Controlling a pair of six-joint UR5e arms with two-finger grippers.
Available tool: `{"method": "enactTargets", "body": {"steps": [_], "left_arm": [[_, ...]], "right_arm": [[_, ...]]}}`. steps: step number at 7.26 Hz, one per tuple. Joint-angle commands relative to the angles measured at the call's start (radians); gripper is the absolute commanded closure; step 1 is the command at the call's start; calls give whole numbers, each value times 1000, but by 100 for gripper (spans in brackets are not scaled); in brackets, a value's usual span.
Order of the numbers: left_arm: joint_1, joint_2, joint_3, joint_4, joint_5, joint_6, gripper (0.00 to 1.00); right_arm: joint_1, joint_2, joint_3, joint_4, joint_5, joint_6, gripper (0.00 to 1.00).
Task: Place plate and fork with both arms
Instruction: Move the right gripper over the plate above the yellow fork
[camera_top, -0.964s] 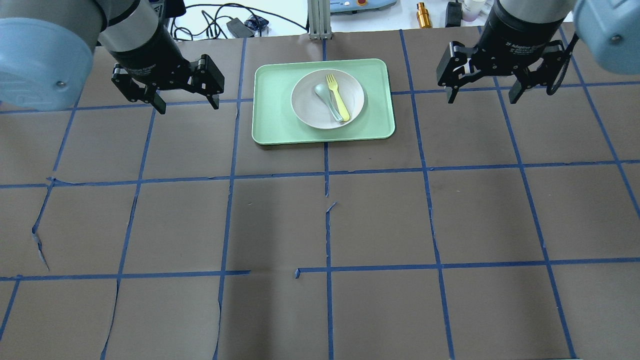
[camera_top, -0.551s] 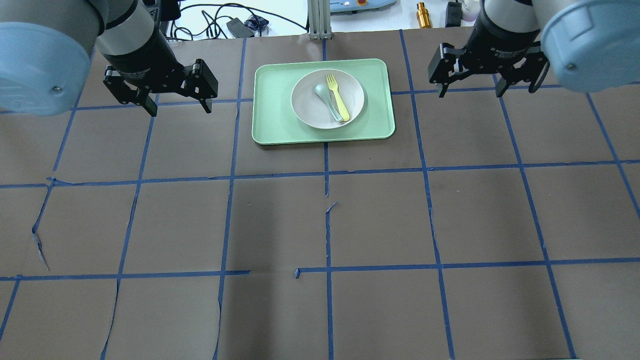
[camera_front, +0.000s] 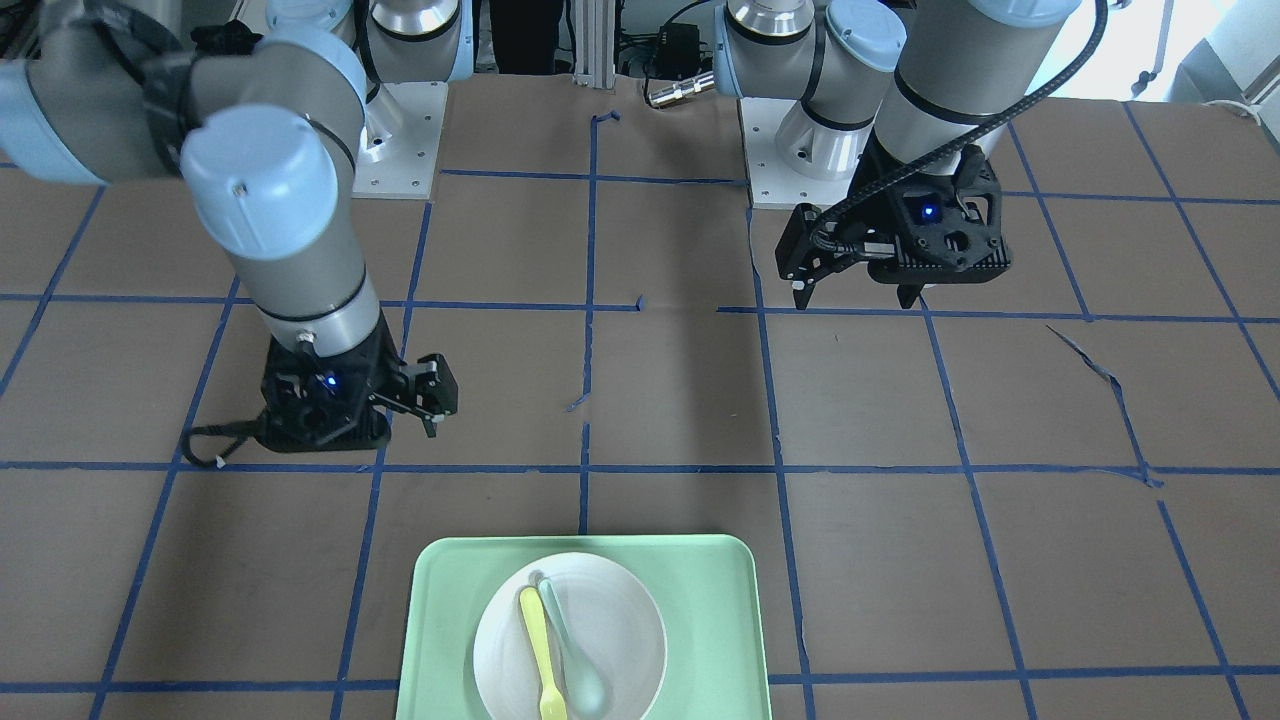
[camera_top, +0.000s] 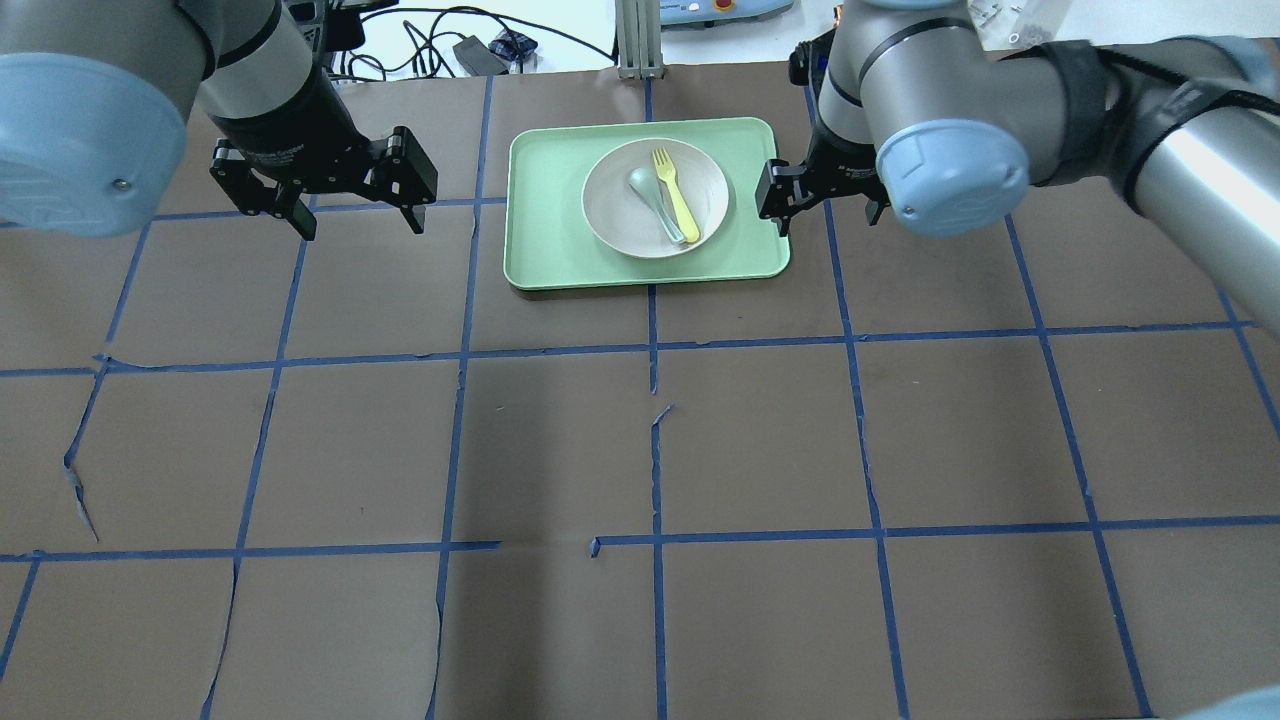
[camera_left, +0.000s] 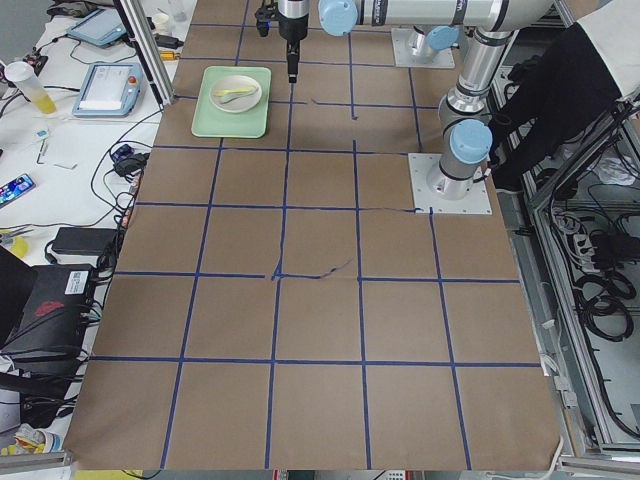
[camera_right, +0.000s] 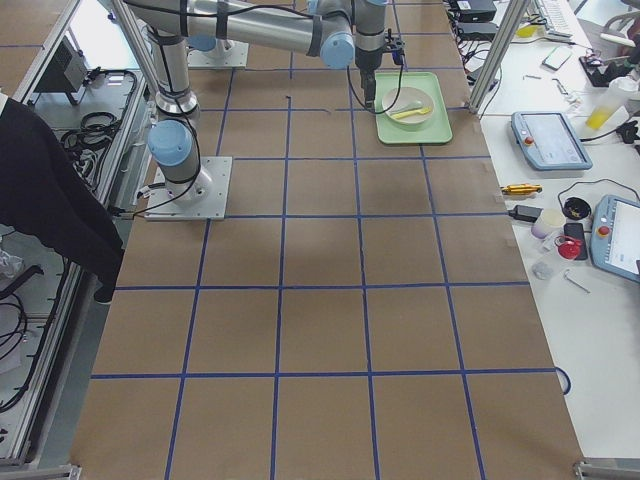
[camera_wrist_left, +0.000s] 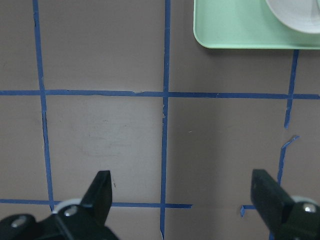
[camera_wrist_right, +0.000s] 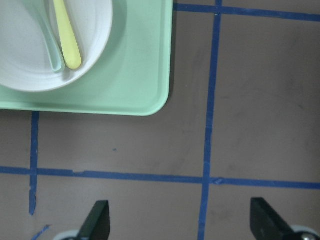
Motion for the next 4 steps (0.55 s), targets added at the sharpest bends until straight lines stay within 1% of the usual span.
{"method": "enactTargets", "body": {"steps": [1,2,3,4], "left_arm": [[0,1,-2,0,1,1,0],[0,1,-4,-2,1,2,0],[0,0,-5,-2,2,4,0],[0,0,-7,-2,2,4,0]], "right_arm": [[19,111,-9,-127,85,-182,0],[41,146,-12,-198,136,-199,0],[52,192,-34,-218,136,-247,0],[52,255,-90,-217,133,-271,0]]}}
